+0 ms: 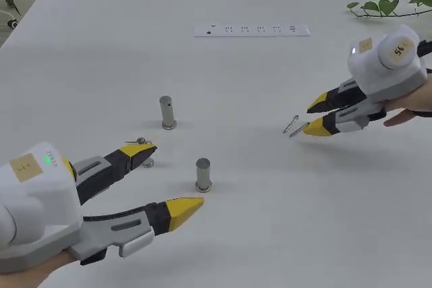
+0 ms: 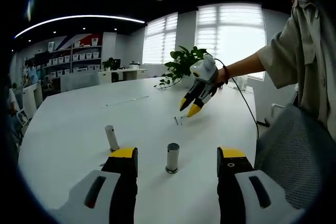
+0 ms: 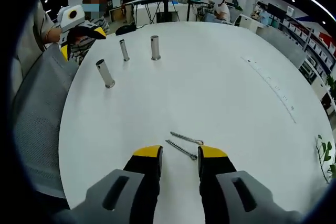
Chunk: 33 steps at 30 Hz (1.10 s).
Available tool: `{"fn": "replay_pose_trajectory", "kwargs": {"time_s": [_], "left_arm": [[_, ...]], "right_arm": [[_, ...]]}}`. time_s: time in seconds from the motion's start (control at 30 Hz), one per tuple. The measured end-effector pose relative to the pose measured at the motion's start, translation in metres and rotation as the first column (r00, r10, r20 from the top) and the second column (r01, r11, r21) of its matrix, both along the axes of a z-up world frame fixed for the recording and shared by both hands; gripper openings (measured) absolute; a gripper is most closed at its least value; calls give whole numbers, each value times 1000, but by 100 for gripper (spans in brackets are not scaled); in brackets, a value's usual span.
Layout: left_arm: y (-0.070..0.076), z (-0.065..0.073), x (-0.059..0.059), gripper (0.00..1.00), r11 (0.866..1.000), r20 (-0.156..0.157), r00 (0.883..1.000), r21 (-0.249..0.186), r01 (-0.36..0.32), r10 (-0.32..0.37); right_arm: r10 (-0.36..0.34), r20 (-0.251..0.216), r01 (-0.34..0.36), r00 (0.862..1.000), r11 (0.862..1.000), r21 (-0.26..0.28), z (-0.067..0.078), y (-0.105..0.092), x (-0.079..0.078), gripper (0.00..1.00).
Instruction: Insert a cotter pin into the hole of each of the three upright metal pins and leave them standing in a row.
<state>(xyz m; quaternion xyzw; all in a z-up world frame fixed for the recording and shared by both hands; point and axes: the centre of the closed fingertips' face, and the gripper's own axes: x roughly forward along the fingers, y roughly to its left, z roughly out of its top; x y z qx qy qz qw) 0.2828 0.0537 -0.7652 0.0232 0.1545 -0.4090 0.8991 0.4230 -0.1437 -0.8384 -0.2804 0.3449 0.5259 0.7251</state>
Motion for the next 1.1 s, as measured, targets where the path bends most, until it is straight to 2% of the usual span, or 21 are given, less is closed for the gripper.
{"fn": "replay_pose_trajectory", "kwargs": {"time_s": [0.13, 0.43, 0.5, 0.63, 0.7, 0.9, 1.1], "left_arm": [[3, 2, 0, 59, 1000, 7, 1000, -4, -6, 6], [10, 4, 2, 55, 1000, 13, 1000, -13, -22, 23], [11, 3, 3, 54, 1000, 12, 1000, -12, -25, 25], [11, 3, 3, 54, 1000, 8, 1000, -10, -23, 23], [12, 2, 3, 54, 1000, 7, 1000, -3, -22, 22], [13, 1, 3, 54, 1000, 1, 1000, -2, -27, 27], [14, 0, 3, 53, 1000, -2, 1000, 2, -29, 29]], "right_arm": [[17, -11, -17, 1000, 1000, -19, -6, -2, 5, 27], [57, -39, -60, 998, 997, -58, -16, -7, 2, 23], [87, -30, -89, 996, 993, -80, -18, -8, 3, 22], [97, -34, -100, 995, 992, -80, -18, -6, 5, 21], [112, -36, -115, 993, 990, -84, -18, -4, 4, 19], [173, -46, -178, 984, 974, -138, -22, -8, 1, 17], [188, -63, -195, 980, 971, -137, -23, -7, -1, 13]]}}
